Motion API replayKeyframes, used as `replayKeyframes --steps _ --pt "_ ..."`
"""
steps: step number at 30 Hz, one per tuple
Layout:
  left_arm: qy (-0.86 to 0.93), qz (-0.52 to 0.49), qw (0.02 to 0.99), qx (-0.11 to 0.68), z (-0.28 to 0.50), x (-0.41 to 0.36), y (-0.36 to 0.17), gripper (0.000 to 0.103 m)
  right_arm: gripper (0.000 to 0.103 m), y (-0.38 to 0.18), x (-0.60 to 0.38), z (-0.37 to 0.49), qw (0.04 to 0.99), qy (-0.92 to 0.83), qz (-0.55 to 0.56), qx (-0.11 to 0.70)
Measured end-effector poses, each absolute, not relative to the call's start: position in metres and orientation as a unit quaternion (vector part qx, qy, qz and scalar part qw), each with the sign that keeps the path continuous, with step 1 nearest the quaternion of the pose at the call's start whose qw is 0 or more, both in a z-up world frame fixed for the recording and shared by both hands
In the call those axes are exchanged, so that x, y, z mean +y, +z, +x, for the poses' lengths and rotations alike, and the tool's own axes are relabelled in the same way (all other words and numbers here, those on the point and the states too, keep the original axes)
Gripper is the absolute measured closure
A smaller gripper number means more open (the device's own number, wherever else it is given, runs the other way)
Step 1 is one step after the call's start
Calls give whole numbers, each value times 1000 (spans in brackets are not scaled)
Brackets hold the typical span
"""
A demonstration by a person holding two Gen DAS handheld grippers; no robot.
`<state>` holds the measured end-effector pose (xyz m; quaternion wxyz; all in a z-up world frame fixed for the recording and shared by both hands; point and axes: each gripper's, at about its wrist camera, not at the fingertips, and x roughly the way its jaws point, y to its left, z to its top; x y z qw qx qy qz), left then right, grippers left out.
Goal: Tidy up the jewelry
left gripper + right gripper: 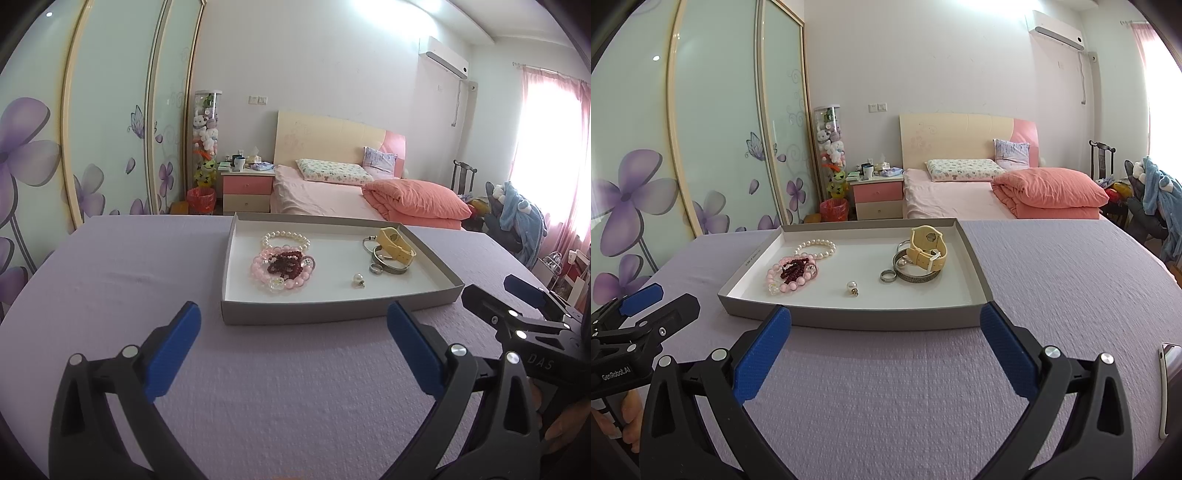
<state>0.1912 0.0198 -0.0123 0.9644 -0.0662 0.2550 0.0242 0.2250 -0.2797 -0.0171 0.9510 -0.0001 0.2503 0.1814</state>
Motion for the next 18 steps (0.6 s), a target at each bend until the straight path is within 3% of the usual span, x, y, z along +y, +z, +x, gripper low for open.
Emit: replayKeyframes --steps 18 --pt "25 -61 964 256 192 19 -12 2 1 -18 -279 226 951 181 0 251"
